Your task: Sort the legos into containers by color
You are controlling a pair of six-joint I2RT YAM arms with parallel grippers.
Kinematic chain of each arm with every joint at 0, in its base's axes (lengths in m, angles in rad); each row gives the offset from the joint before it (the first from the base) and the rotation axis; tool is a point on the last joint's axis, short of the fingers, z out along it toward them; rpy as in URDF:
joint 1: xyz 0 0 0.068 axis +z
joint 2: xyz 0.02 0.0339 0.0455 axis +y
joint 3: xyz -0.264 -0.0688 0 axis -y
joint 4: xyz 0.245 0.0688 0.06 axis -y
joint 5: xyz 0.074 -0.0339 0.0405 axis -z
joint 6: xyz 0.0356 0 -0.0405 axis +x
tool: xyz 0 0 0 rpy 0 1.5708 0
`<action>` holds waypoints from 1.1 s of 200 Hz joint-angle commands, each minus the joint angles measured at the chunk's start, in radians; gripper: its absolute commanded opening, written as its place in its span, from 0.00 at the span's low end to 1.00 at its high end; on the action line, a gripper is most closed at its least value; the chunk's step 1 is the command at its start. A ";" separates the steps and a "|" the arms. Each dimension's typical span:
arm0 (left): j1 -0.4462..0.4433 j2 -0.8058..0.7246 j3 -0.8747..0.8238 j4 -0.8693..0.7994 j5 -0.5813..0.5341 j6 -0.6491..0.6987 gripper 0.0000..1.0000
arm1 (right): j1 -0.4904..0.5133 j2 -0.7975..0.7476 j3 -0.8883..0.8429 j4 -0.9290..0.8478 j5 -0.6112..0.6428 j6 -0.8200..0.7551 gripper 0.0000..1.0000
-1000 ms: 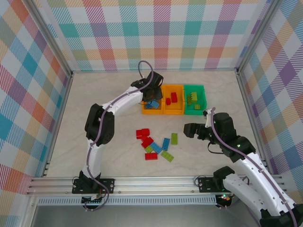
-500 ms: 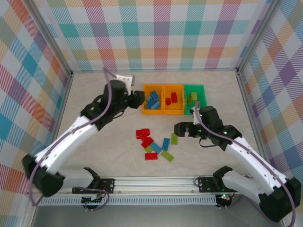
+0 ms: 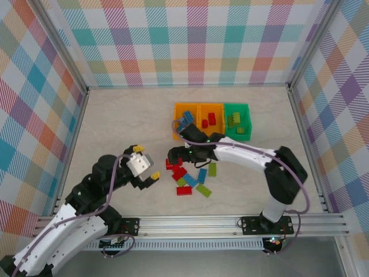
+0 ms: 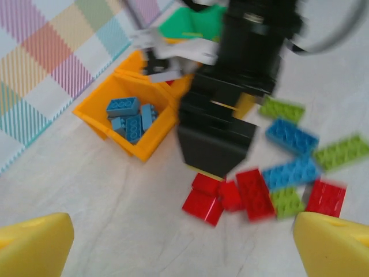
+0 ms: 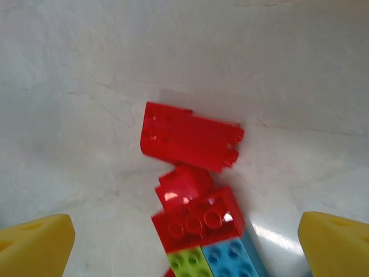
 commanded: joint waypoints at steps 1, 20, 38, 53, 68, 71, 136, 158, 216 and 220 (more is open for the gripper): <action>-0.002 -0.080 -0.064 0.024 0.039 0.191 1.00 | 0.022 0.096 0.102 -0.050 0.044 0.042 0.97; 0.004 -0.113 -0.062 0.022 0.039 0.196 1.00 | 0.027 0.175 0.151 -0.058 0.061 0.055 0.91; 0.004 -0.099 -0.056 -0.021 0.083 0.221 1.00 | 0.027 0.237 0.201 -0.089 0.065 0.078 0.88; 0.004 -0.076 -0.054 -0.040 0.133 0.242 1.00 | 0.031 0.277 0.241 -0.130 0.083 0.092 0.86; 0.004 -0.051 -0.054 -0.031 0.181 0.244 1.00 | 0.037 0.299 0.259 -0.147 0.100 0.095 0.82; 0.004 -0.045 -0.054 -0.030 0.188 0.246 1.00 | 0.038 0.302 0.261 -0.149 0.103 0.096 0.80; 0.006 0.031 -0.045 -0.015 0.247 0.260 1.00 | 0.040 0.272 0.192 -0.116 0.146 0.124 0.56; 0.006 0.036 -0.047 -0.014 0.244 0.261 1.00 | 0.040 0.251 0.179 -0.111 0.143 0.121 0.51; 0.006 0.047 -0.047 -0.012 0.238 0.265 1.00 | 0.038 0.169 0.145 -0.078 0.157 0.088 0.43; 0.006 0.048 -0.046 -0.011 0.239 0.266 1.00 | 0.038 0.163 0.145 -0.080 0.161 0.085 0.43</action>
